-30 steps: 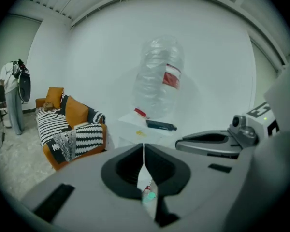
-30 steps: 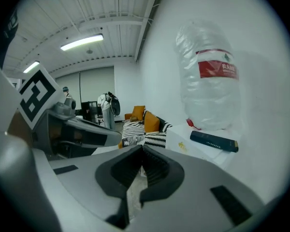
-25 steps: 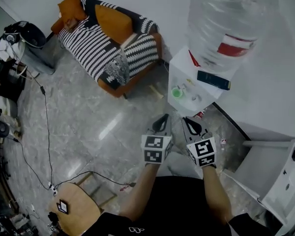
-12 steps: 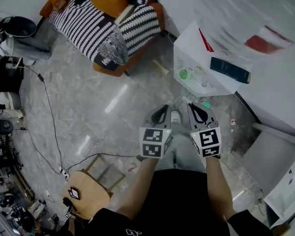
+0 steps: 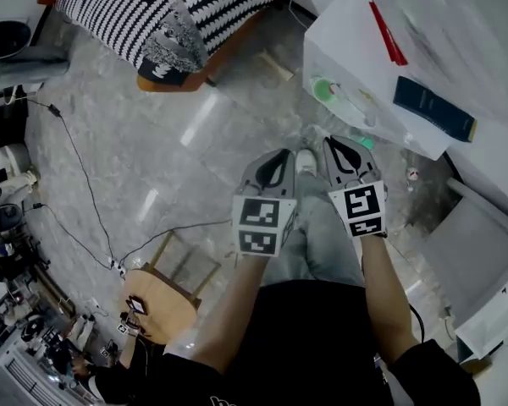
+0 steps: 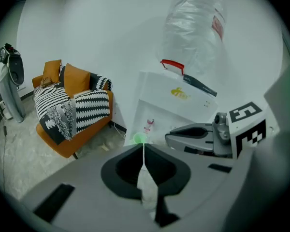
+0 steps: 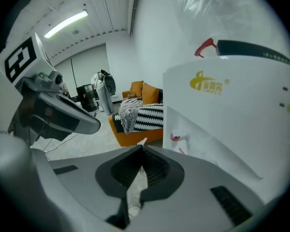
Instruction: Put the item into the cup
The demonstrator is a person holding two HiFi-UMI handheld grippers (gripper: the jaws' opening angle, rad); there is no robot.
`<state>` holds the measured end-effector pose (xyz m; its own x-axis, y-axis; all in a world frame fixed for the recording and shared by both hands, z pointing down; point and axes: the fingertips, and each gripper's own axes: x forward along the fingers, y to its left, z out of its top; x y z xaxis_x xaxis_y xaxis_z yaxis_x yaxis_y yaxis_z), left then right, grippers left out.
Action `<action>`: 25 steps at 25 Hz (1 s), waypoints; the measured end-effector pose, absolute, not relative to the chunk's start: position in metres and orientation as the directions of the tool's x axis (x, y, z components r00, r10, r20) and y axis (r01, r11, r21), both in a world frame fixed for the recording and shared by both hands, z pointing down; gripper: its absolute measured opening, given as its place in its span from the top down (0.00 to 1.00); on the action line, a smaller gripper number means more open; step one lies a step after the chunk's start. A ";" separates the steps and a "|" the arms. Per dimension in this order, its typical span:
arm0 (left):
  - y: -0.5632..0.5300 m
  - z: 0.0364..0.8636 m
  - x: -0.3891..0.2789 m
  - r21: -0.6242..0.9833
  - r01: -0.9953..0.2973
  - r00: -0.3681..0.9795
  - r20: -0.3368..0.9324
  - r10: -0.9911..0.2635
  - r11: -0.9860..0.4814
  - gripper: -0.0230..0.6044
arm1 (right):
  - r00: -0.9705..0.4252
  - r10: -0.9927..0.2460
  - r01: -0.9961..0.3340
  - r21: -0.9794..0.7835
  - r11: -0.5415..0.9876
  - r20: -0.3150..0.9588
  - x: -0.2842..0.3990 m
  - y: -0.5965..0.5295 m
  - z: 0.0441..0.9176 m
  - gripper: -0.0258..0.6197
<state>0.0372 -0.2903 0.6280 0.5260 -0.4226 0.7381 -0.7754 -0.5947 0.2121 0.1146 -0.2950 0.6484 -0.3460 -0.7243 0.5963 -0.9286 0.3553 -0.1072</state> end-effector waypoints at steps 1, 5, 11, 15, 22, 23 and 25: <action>-0.294 0.632 0.036 0.209 -0.777 0.521 0.742 -0.421 -0.593 0.94 | -0.340 -0.724 -0.931 -0.104 0.351 0.601 0.116 -0.300 0.653 0.94; -0.310 0.645 0.030 0.220 -0.799 0.509 0.743 -0.436 -0.559 0.94 | -0.318 -0.713 -0.934 -0.077 0.349 0.625 0.121 -0.318 0.669 0.94; -0.327 0.663 0.029 0.236 -0.806 0.505 0.753 -0.423 -0.543 0.94 | -0.242 -0.722 -0.943 0.017 0.331 0.648 0.126 -0.338 0.689 0.94; -0.334 0.681 0.039 0.258 -0.800 0.521 0.747 -0.413 -0.542 0.94 | -0.195 -0.728 -0.948 0.064 0.312 0.658 0.133 -0.348 0.708 0.94; -0.343 0.713 0.046 0.294 -0.813 0.525 0.744 -0.414 -0.503 0.94 | -0.141 -0.735 -0.940 0.143 0.309 0.664 0.140 -0.363 0.740 0.94; -0.344 0.718 0.047 0.293 -0.812 0.525 0.744 -0.413 -0.504 0.94 | -0.130 -0.736 -0.940 0.154 0.305 0.664 0.143 -0.364 0.745 0.94; -0.348 0.725 0.045 0.290 -0.811 0.524 0.747 -0.410 -0.509 0.94 | -0.102 -0.738 -0.942 0.174 0.287 0.667 0.146 -0.368 0.752 0.94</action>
<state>0.0454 -0.3479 0.7253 0.5240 -0.4098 0.7466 -0.8108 -0.5085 0.2899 0.1462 -0.3684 0.7524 -0.1017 -0.7377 0.6674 -0.9419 0.2872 0.1739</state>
